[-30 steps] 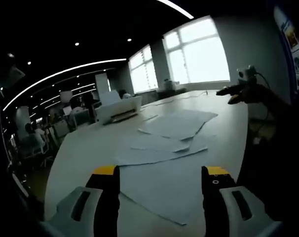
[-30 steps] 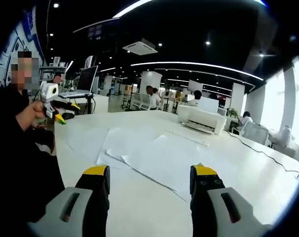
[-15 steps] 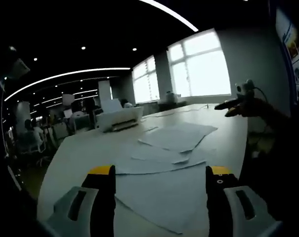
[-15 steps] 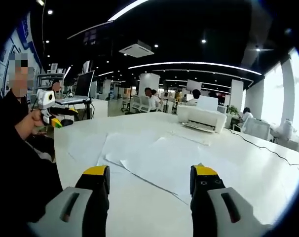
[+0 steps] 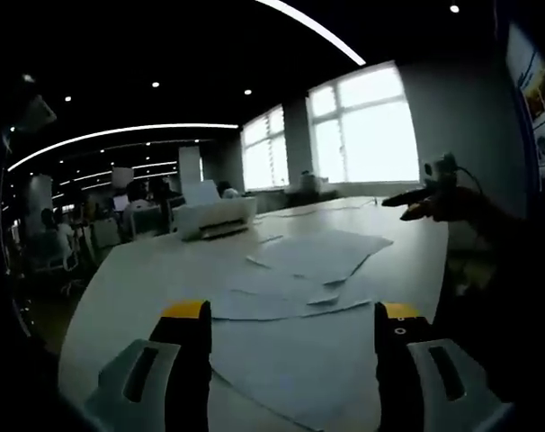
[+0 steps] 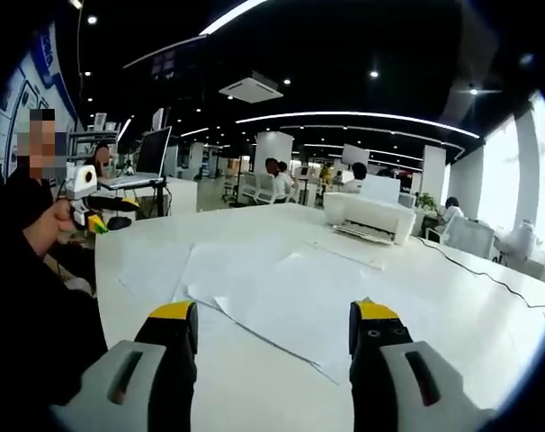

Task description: Organize the stack of printing papers by aligning and flattening the scattered papers on the table

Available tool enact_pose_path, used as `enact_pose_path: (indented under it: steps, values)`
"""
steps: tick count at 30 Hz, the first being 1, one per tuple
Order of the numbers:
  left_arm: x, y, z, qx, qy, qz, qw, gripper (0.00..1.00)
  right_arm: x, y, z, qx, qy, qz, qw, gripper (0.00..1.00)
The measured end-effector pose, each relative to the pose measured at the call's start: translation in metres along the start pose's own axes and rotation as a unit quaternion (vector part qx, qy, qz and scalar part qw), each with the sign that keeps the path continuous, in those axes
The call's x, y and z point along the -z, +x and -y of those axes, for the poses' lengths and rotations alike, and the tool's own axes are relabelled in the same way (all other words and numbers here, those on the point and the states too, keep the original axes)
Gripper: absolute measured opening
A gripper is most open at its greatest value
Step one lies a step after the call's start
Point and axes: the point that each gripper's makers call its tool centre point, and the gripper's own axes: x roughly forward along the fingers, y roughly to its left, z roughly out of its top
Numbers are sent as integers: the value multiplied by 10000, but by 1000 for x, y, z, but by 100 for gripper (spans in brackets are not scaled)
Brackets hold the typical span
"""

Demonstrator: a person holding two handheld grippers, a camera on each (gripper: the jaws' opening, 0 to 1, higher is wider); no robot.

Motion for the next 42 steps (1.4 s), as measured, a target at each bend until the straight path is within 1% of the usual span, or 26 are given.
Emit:
enact_pose_path:
  steps: [10, 16, 21, 24, 28, 34, 37, 39, 42]
  values:
    - [4, 0, 1, 42, -41, -120, 9999, 78, -1, 7, 7, 67, 24, -66, 10000, 66]
    - [7, 2, 4, 65, -47, -169, 9998, 79, 3, 10, 12, 87, 115, -134, 9998, 67]
    - [5, 2, 4, 66, -112, -125, 9998, 79, 4, 11, 16, 123, 164, -153, 9997, 68]
    - [6, 3, 5, 82, -101, -162, 9998, 79, 3, 12, 18, 135, 170, -148, 9997, 69]
    - [6, 5, 7, 116, -89, -188, 9997, 79, 2, 17, 22, 205, 123, -145, 9996, 73]
    - [5, 6, 7, 140, -55, -245, 9996, 79, 0, 21, 21, 155, 101, -147, 9997, 73]
    - [3, 7, 5, 111, -37, -238, 9996, 79, -3, 22, 24, 198, 101, -121, 9997, 72]
    - [1, 8, 5, 109, -39, -207, 9997, 79, -2, 24, 25, 205, 122, -122, 9996, 72]
    - [4, 11, 6, 143, -31, -239, 9996, 79, 0, 27, 25, 195, 129, -162, 9996, 72]
